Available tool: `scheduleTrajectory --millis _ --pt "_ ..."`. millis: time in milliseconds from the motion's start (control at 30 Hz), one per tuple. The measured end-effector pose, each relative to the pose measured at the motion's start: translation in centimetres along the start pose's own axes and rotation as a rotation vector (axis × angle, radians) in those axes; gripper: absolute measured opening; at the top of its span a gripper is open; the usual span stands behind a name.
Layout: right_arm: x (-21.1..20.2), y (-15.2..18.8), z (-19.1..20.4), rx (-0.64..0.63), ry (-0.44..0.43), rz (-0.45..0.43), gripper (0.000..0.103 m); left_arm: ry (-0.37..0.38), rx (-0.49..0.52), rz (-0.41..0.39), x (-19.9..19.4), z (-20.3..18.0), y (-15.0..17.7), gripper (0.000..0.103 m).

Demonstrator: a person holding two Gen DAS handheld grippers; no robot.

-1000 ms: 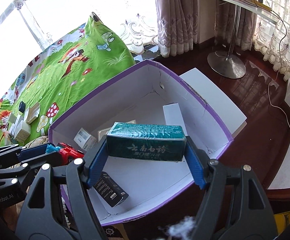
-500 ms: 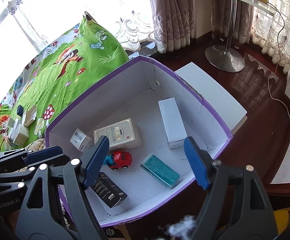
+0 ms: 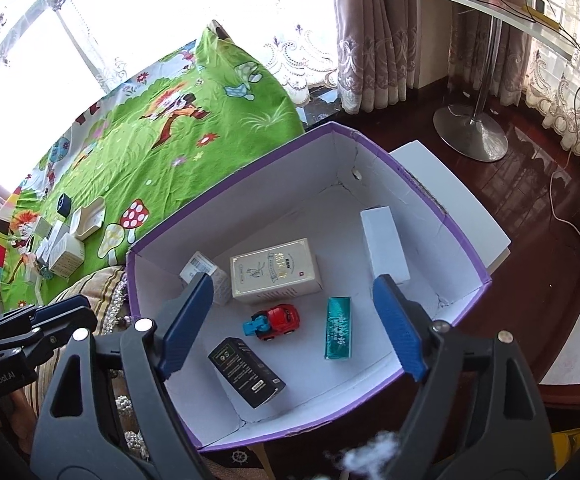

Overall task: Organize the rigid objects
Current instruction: 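Withdraw both open grippers from the purple box back over the bed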

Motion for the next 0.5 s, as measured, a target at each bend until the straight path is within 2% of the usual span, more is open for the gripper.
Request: scheduleTrajectory --millis 100,333,500 --pt "-0.1 0.2 2.3 -0.055 -0.012 0.007 0.085 -0.022 -0.055 -0.048 -2.2 2.9 1.7 0.045" --pt "-0.4 0.8 7.7 -0.187 -0.029 0.022 0.085 -0.055 -0.245 -0.141 -7.0 10.8 6.2 0.047" --pt "-0.4 1.1 11.4 -0.273 -0.035 0.035 0.085 -0.104 -0.405 -0.201 -10.0 16.5 10.0 0.053"
Point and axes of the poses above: each gripper's, at about its wrist camera, not at the fingertips, and x roughly the way its jaws point, z to its left, y to its underside, the point moved 1 cm from there along x, roughly the way its jaws point, and after that the axes turned 10 degrees about z, right-handed, at the moved point
